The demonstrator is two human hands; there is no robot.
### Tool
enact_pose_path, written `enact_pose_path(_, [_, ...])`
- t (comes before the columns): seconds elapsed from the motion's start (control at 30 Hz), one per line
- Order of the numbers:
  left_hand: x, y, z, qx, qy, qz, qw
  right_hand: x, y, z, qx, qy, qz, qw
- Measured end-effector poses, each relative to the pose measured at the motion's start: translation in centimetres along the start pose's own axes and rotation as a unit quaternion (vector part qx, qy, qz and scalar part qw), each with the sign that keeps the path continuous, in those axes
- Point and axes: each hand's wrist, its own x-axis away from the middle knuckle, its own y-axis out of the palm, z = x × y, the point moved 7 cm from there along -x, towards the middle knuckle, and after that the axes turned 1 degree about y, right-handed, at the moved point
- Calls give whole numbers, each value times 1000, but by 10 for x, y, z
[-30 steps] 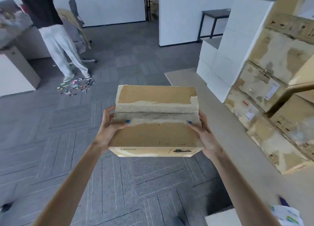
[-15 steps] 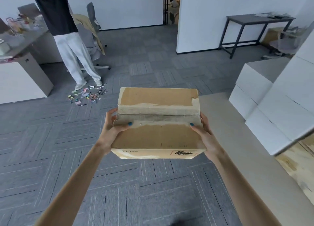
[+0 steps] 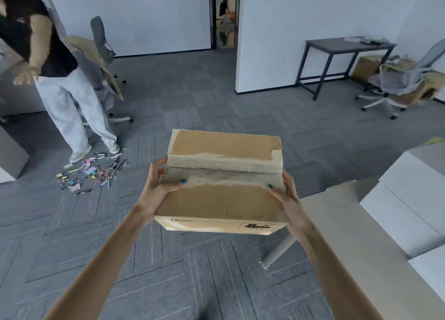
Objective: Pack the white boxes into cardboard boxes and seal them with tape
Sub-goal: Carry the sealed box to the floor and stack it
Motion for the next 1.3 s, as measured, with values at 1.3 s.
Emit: enact_pose_path(1.3, [-820, 538, -11, -182, 2, -575, 798, -542, -229, -51, -137, -70, 577, 802])
